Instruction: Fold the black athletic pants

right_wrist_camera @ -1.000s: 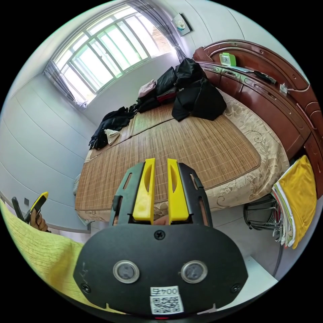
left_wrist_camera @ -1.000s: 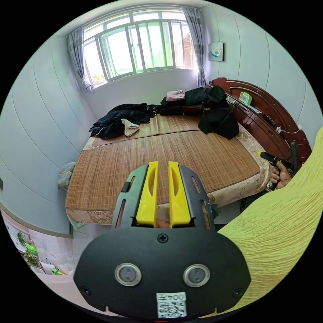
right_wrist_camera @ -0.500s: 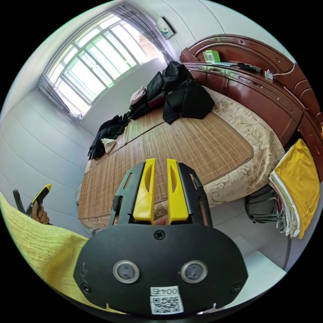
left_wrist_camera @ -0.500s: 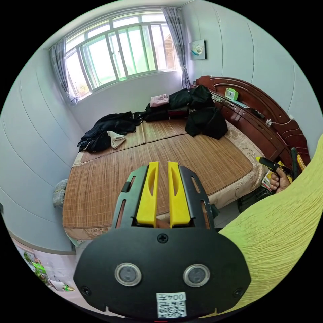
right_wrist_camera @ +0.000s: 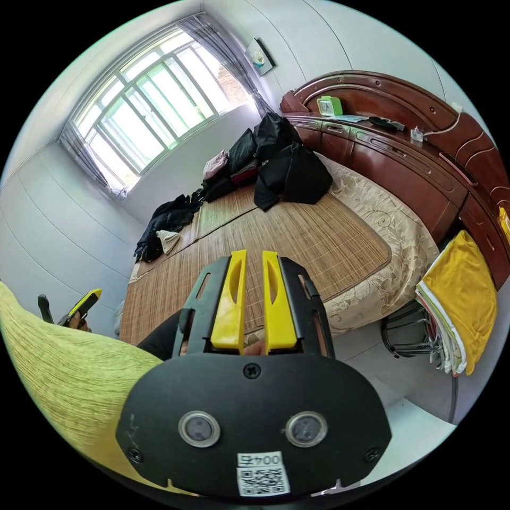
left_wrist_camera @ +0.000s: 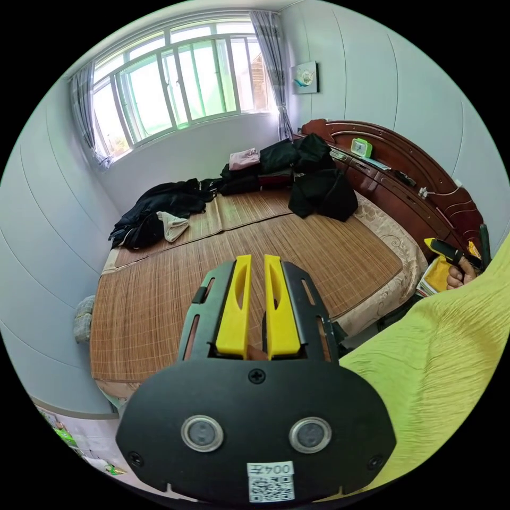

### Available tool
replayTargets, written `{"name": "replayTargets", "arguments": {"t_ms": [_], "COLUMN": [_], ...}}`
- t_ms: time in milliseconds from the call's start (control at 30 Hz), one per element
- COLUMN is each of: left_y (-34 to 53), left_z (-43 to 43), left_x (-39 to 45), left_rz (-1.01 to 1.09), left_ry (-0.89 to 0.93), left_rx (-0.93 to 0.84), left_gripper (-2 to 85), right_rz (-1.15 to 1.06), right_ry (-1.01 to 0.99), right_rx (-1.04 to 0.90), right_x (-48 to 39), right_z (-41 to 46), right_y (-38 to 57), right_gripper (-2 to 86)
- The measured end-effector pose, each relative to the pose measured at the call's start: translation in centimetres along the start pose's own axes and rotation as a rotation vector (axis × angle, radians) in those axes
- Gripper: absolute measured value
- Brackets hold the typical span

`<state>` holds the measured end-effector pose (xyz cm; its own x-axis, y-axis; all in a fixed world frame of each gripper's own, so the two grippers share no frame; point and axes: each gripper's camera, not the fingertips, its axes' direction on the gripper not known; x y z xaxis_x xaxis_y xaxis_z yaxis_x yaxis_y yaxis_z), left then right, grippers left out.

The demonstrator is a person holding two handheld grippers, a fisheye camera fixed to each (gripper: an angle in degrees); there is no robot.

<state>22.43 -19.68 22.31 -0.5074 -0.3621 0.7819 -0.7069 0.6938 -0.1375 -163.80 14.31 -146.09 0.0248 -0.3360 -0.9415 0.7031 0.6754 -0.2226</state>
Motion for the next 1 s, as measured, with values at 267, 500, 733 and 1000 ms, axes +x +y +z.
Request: {"name": "replayTargets", "arguments": {"t_ms": [267,500,733,1000], "left_y": [-7.7,-13.4,-17.2,-16.4], "left_z": [7.7,14.4,19.6,15.8], "left_x": [-4.4,-9.3,-12.5,-10.5], "left_rz": [-0.004,0.029,0.011,-0.019], "left_ry": [0.078,0.099,0.083,-0.028], "left_rx": [0.013,-0.047,-0.072,-0.045], "left_gripper": [2.0,1.9,2.0,2.3], "right_rz": [0.01,-0.061,-0.184,-0.202], "right_ry": [0.048,0.026,-0.049,-0.179], "right_rx": [0.014,-0.033,-0.096,-0.103], "right_x": [-3.8,-10.4,-17.2,-15.9], "right_z": [3.3,10.9,18.7,21.2], "right_y": [-5.7,-14.3,-21.5,-20.3], "right_gripper": [5.4,5.4,5.5,5.5]}}
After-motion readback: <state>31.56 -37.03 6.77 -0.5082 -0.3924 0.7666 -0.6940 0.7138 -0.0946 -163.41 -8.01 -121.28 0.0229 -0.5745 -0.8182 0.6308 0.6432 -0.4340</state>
